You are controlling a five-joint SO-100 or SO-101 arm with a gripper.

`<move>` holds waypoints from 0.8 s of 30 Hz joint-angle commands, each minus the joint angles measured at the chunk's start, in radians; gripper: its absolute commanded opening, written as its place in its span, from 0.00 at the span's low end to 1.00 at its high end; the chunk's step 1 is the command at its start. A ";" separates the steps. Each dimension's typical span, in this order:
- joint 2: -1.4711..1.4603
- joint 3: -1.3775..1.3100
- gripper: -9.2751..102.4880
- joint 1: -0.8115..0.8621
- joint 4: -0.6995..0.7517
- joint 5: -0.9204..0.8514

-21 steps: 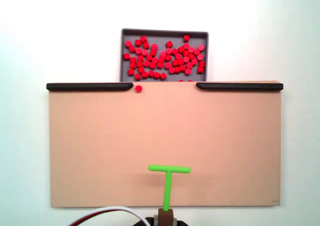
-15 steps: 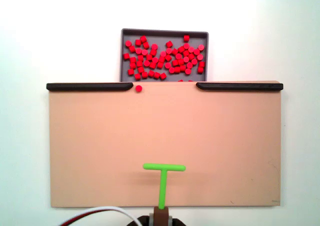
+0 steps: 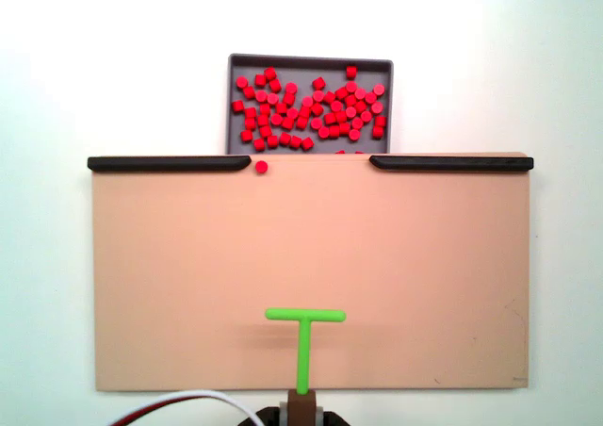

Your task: Push granules from bottom to the grey container

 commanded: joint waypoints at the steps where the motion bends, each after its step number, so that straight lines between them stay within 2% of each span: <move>1: 0.006 -0.028 0.08 0.015 -0.003 -0.028; 24: -0.006 -0.029 0.08 0.018 -0.003 -0.057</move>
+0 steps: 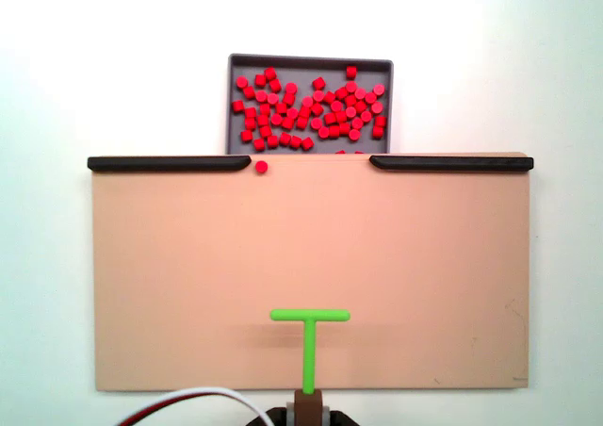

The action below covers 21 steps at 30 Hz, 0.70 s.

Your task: Push granules from bottom to the grey container

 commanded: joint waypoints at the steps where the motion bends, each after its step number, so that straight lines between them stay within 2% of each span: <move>1: 0.005 -0.029 0.08 0.005 -0.003 -0.011; 21: -0.002 -0.029 0.08 0.002 -0.005 -0.037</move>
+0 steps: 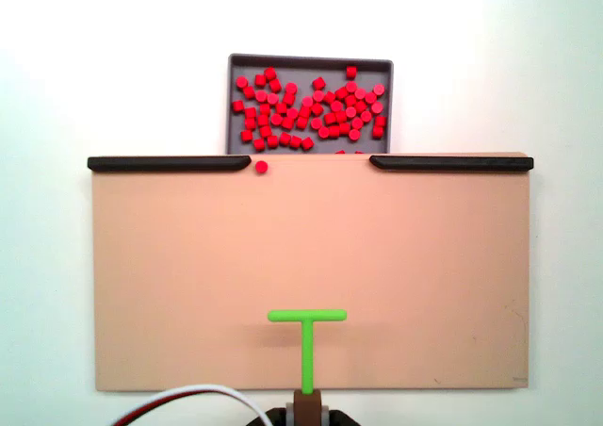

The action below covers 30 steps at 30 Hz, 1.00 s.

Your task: Push granules from bottom to the grey container

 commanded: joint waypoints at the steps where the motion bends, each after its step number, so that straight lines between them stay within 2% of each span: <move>1: 0.012 -0.029 0.08 0.002 -0.005 -0.017; 30: -0.006 -0.028 0.08 0.005 -0.005 -0.020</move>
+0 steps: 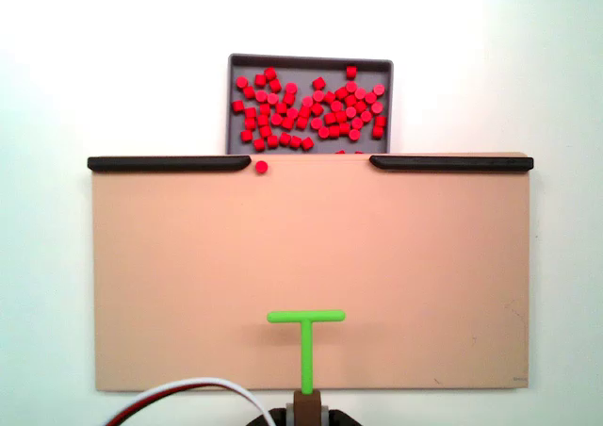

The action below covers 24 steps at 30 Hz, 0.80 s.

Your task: Push granules from bottom to the grey container

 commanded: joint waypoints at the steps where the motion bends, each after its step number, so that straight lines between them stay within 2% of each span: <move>1: 0.012 -0.028 0.08 0.005 -0.005 -0.009; 10: -0.023 0.009 0.08 0.005 -0.066 -0.020; 24: -0.173 0.009 0.08 -0.015 -0.236 0.015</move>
